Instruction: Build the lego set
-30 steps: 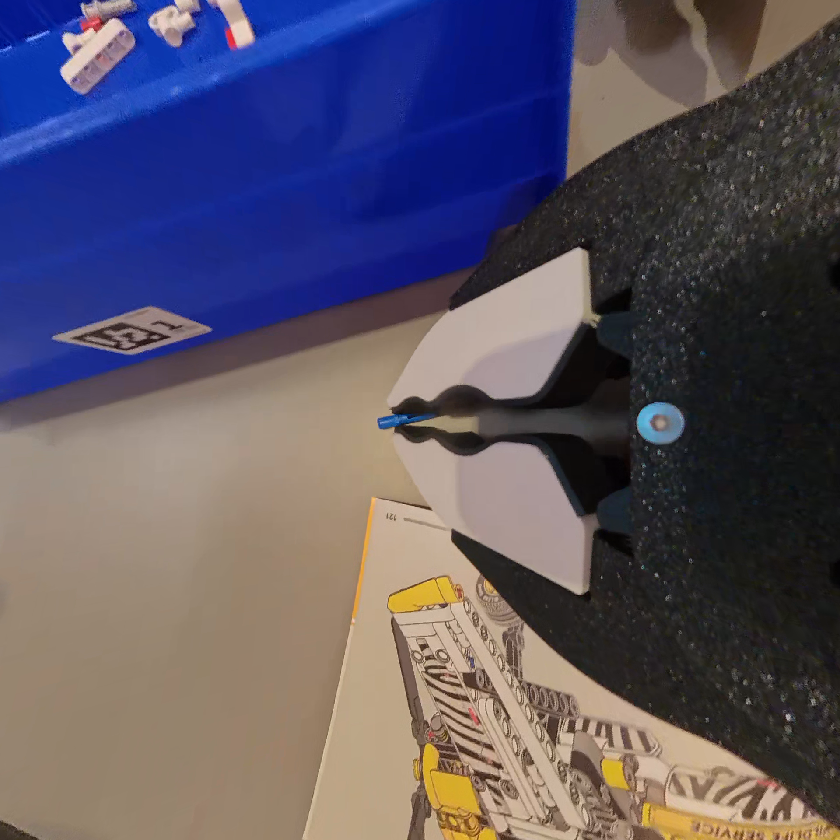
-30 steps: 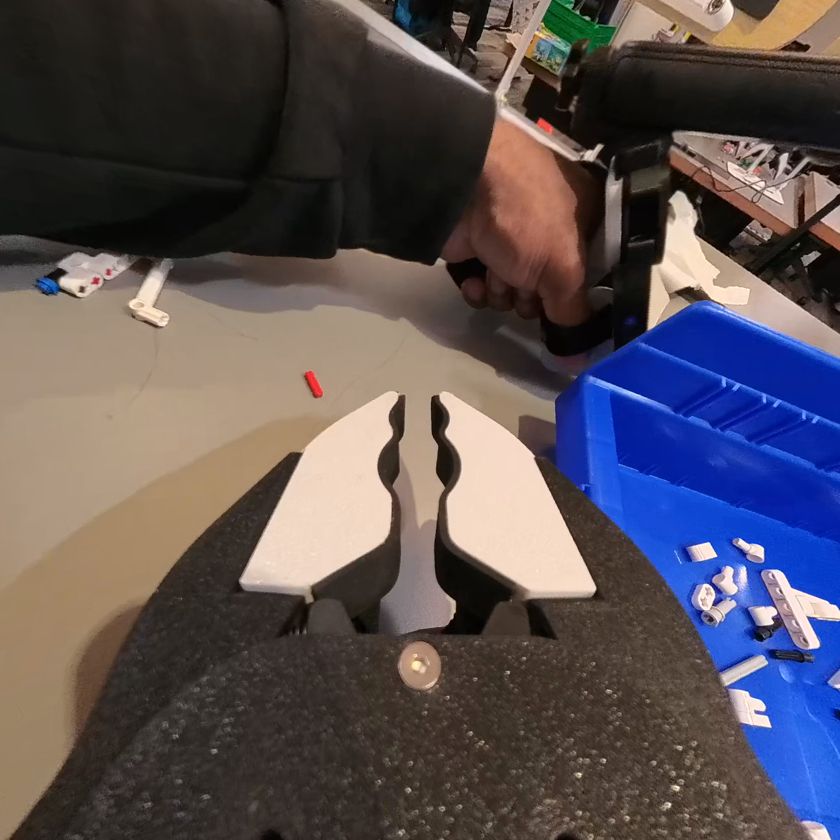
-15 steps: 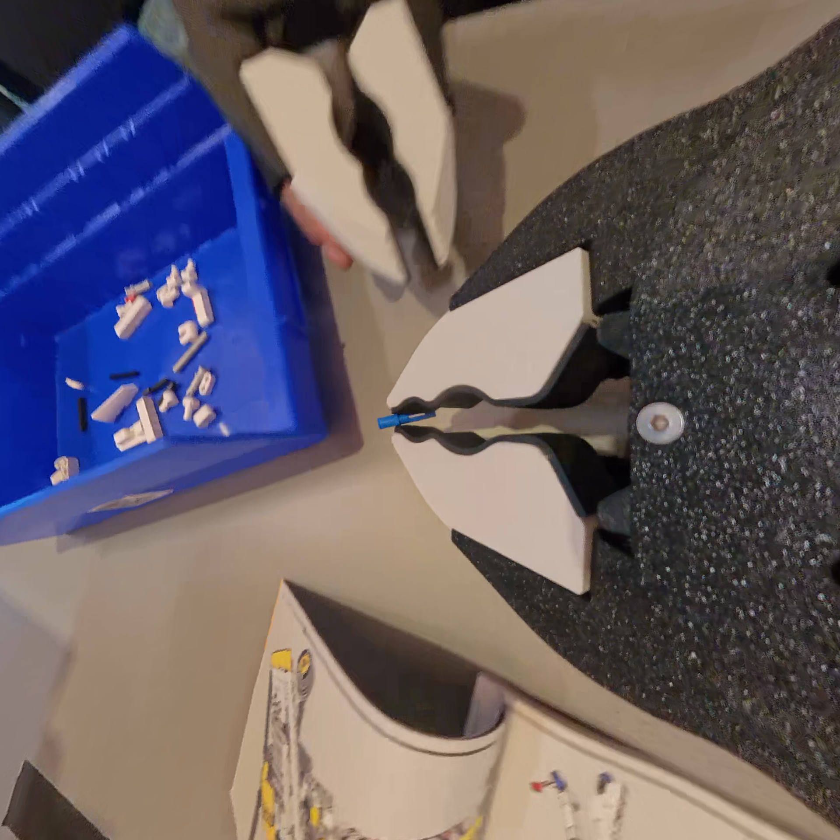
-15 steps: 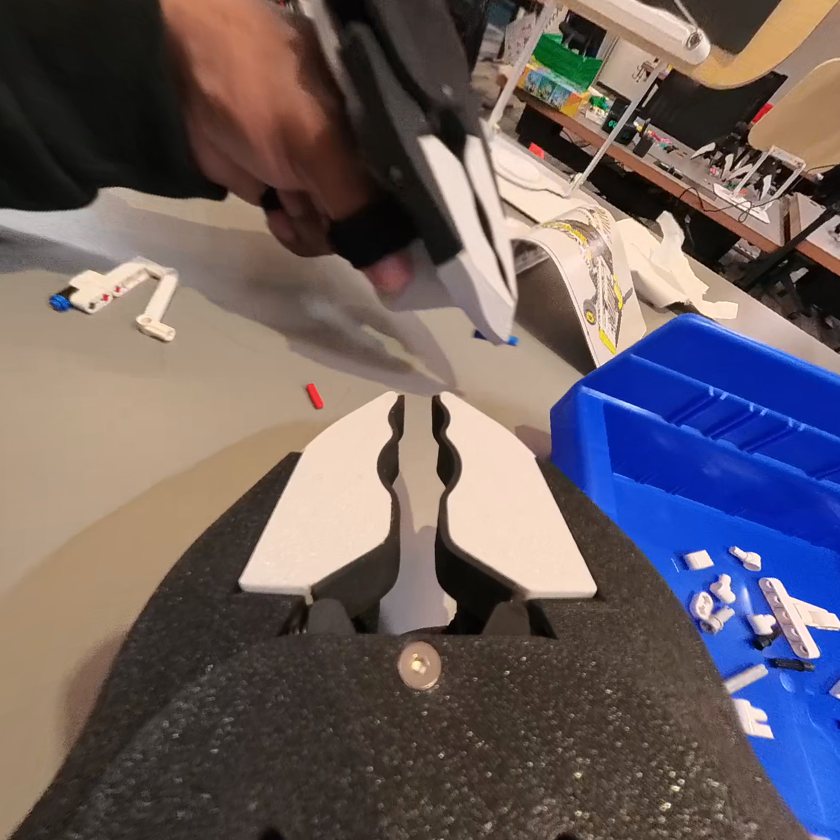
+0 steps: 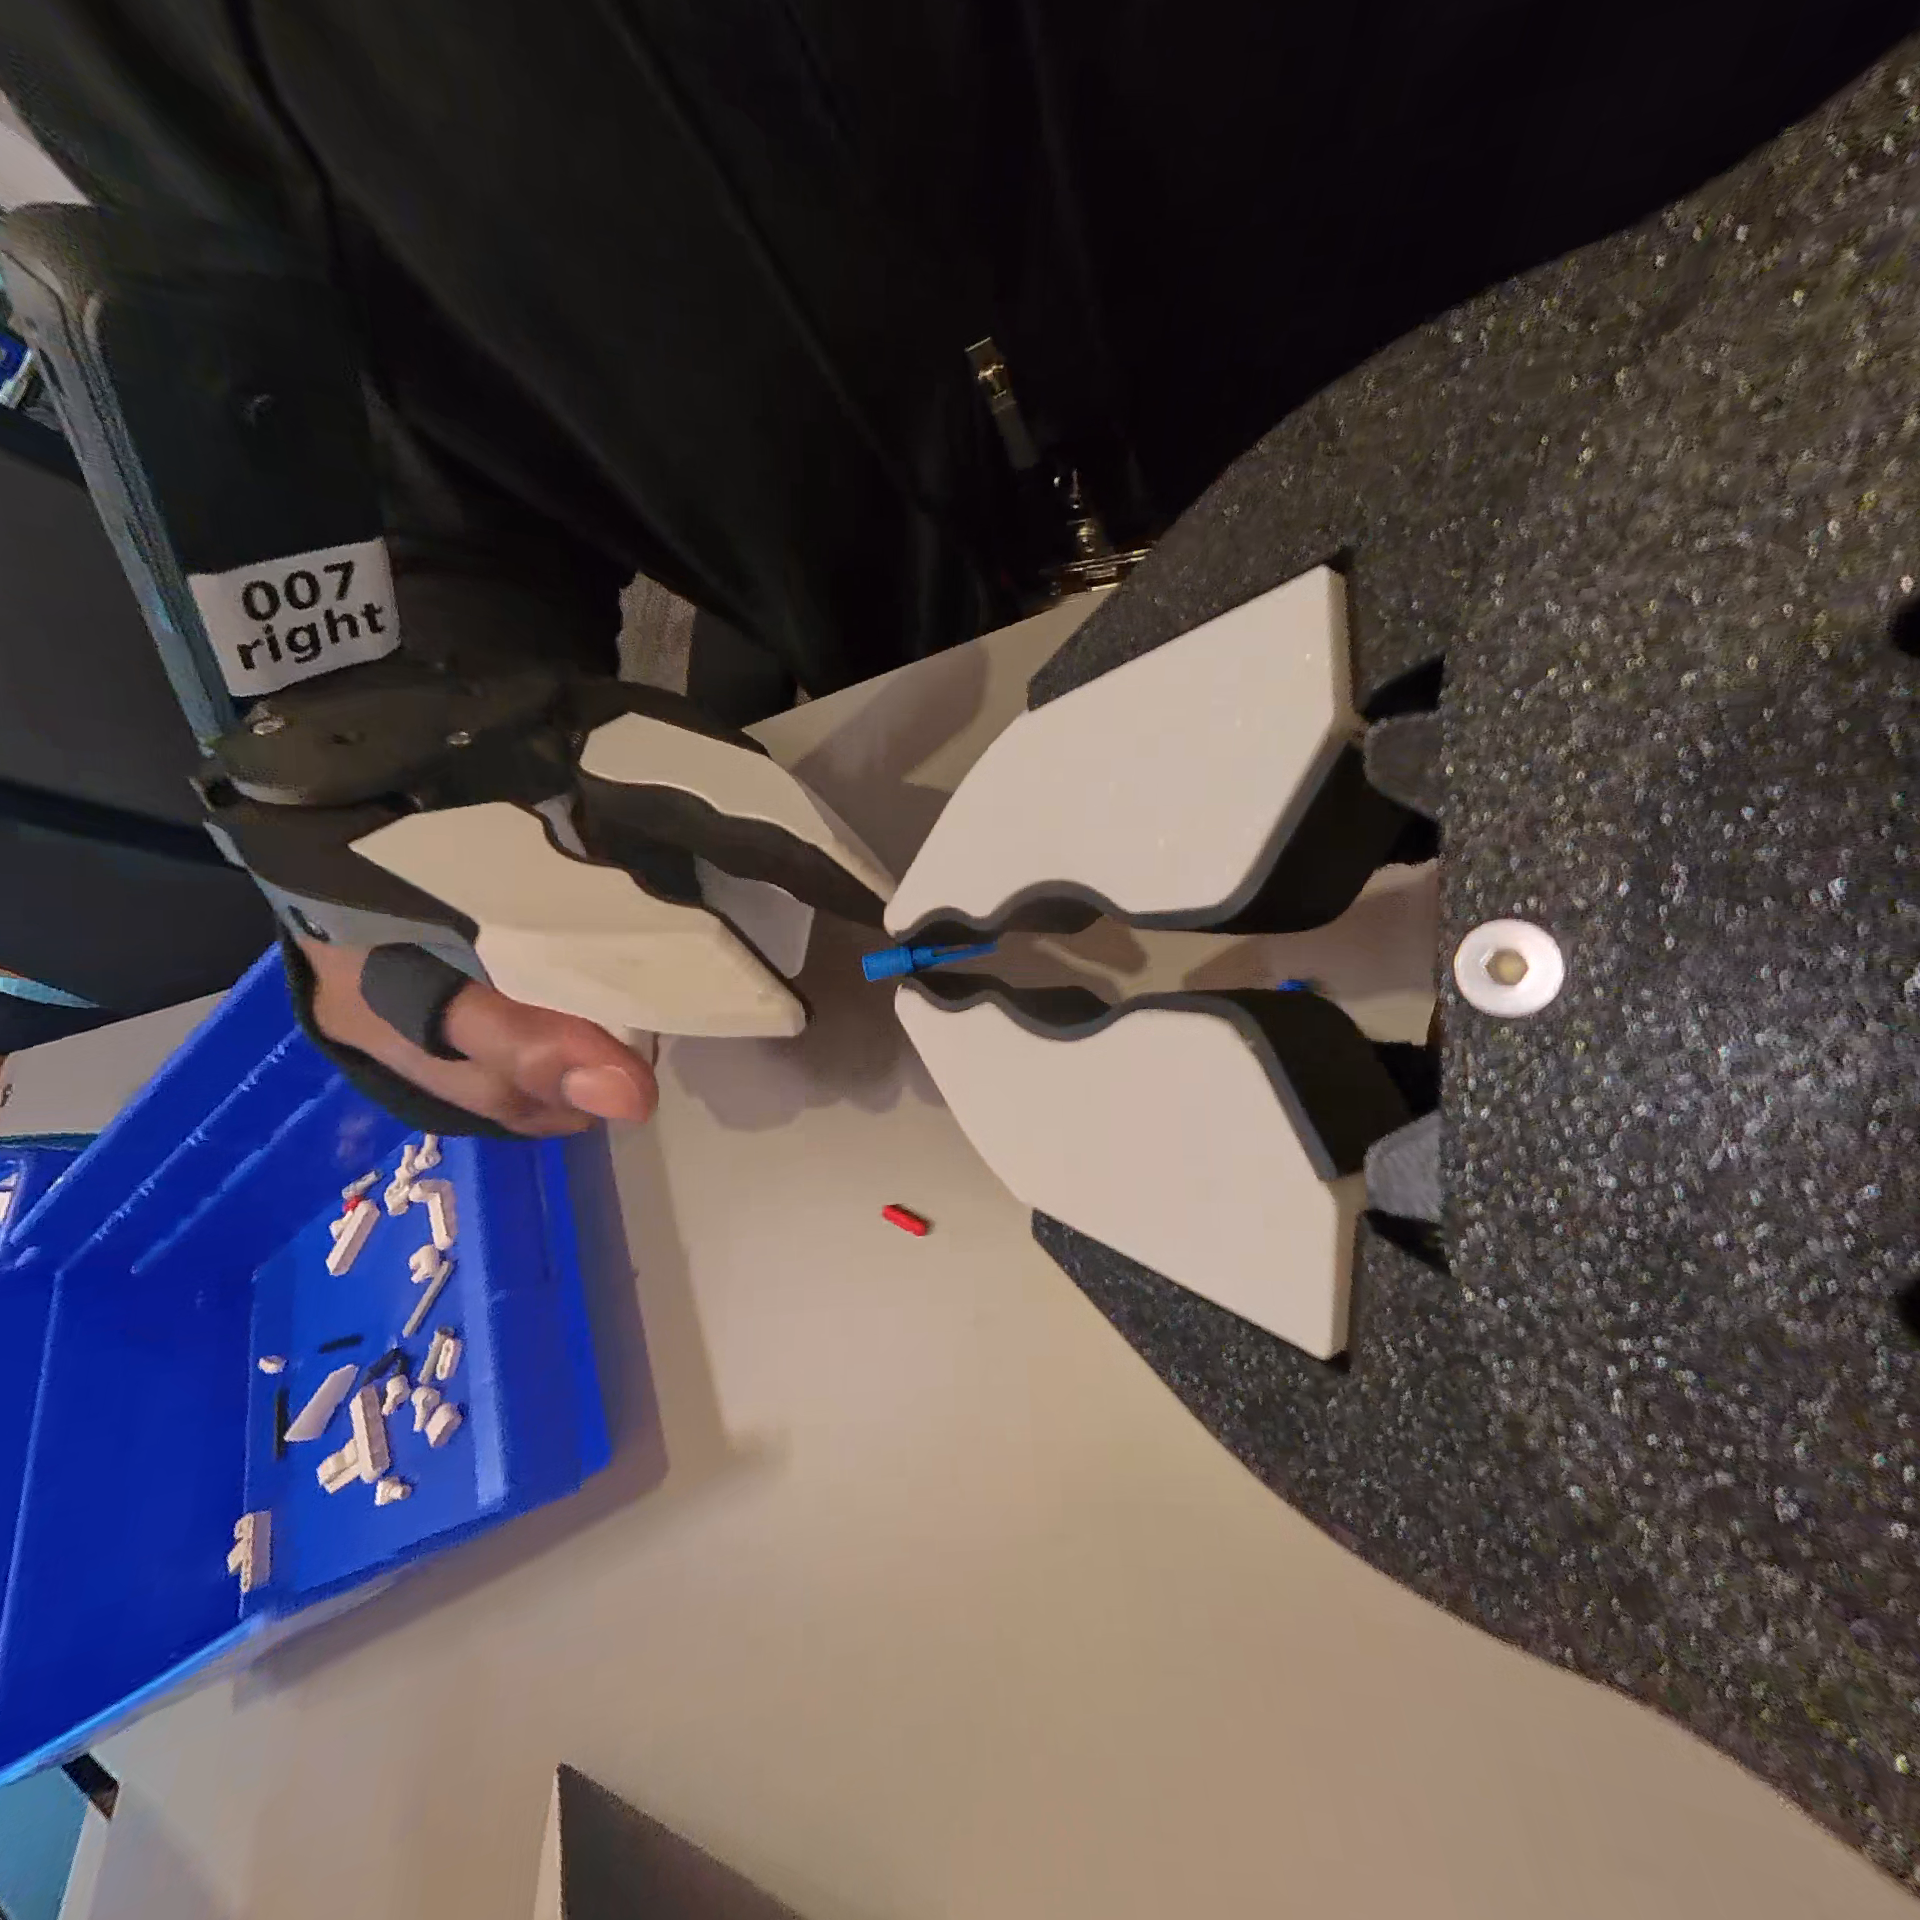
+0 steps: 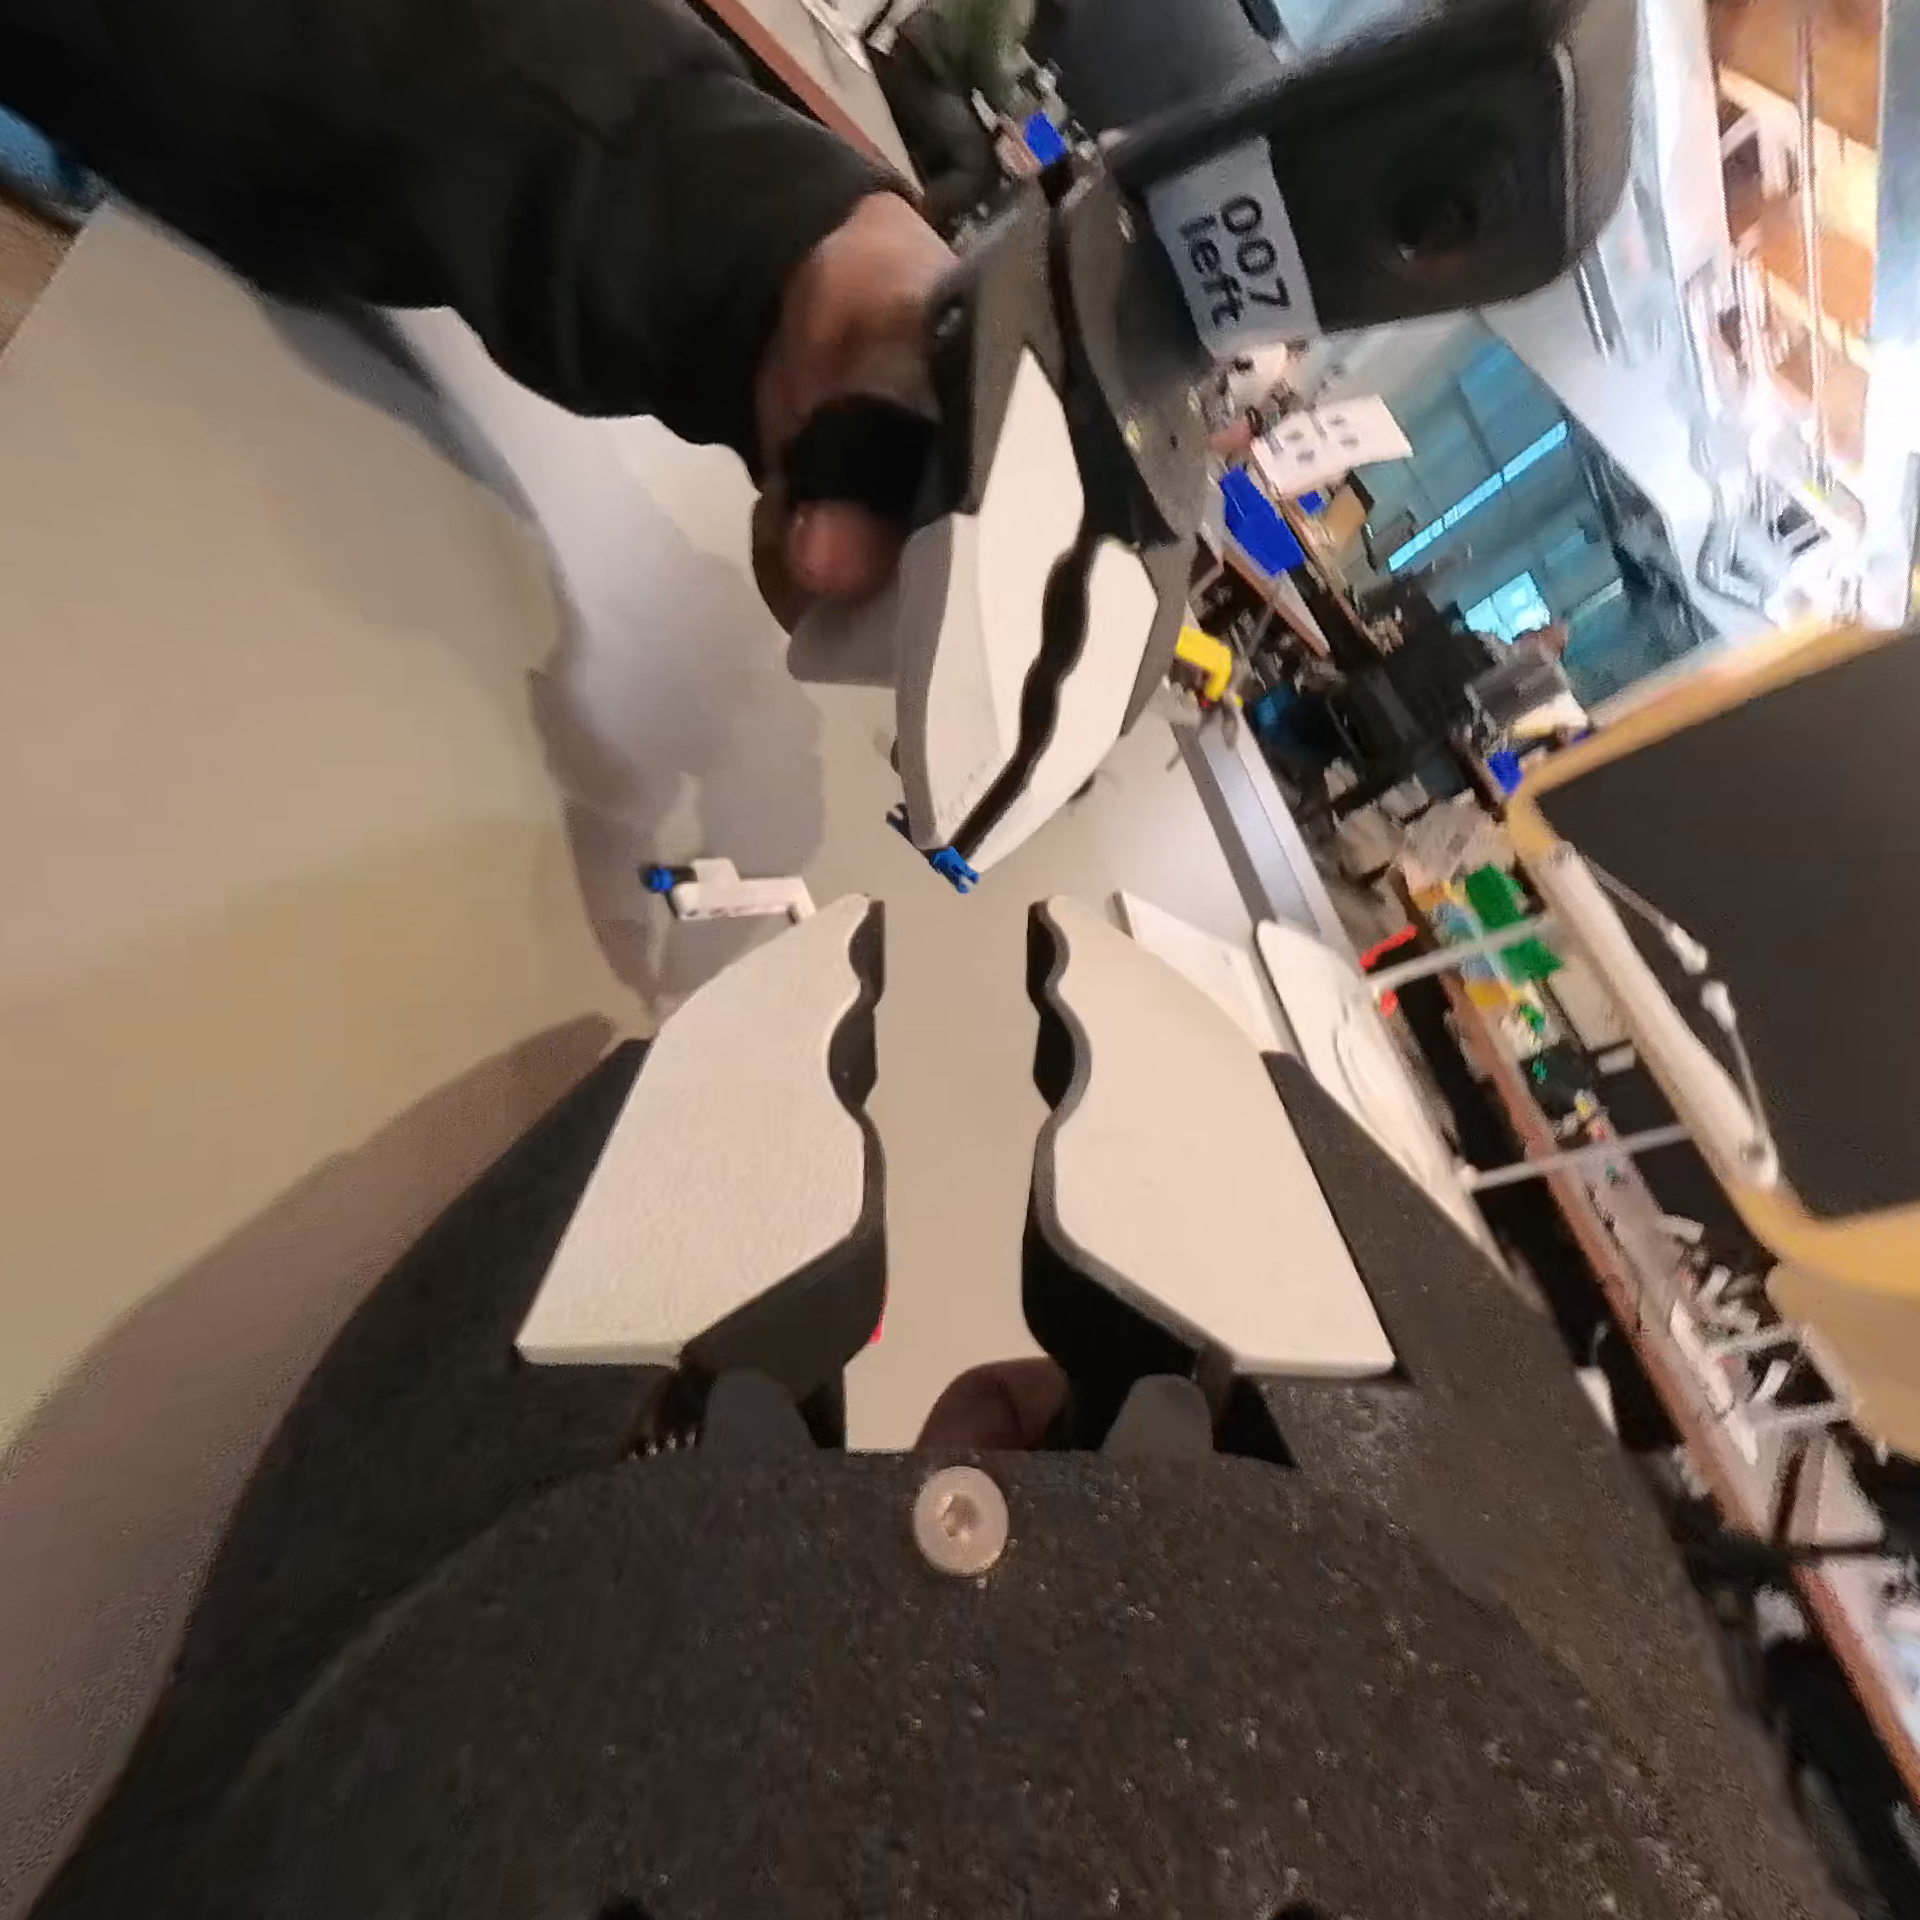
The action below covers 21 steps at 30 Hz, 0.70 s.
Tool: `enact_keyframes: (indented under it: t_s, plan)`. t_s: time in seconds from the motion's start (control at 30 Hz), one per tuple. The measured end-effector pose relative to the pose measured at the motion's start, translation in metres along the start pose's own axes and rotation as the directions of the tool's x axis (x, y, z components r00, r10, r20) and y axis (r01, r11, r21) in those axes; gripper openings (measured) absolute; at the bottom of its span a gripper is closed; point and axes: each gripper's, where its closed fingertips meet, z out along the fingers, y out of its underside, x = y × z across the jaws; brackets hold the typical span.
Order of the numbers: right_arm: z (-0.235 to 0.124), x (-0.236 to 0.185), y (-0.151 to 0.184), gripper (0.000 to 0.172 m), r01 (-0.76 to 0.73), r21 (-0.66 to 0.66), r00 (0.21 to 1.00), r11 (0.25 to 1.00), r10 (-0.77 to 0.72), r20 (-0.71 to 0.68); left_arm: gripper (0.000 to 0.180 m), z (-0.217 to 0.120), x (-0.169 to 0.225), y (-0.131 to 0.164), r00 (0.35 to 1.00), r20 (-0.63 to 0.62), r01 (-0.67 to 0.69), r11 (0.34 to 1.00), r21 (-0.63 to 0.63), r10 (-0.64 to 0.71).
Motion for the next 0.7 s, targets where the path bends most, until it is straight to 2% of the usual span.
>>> enact_keyframes:
  t_s: [0.17, 0.37, 0.7]
  plan:
    - [0.023, -0.007, -0.015, 0.028, 0.090, 0.106, 0.993, 0.990, -0.098, 0.066, 0.004, -0.024, 0.001, 0.017, 1.000, -0.013, 0.010, 1.000, -0.022, -0.010]
    - [0.044, -0.018, -0.019, 0.024, 0.112, 0.167, 0.984, 0.980, -0.132, 0.116, 0.004, -0.024, 0.007, 0.028, 0.997, -0.069, 0.041, 0.998, -0.047, -0.044]
    - [0.043, -0.024, -0.013, 0.008, 0.103, 0.203, 0.981, 0.974, -0.133, 0.142, 0.004, -0.020, 0.005, 0.031, 0.989, -0.105, 0.104, 0.994, -0.043, -0.108]
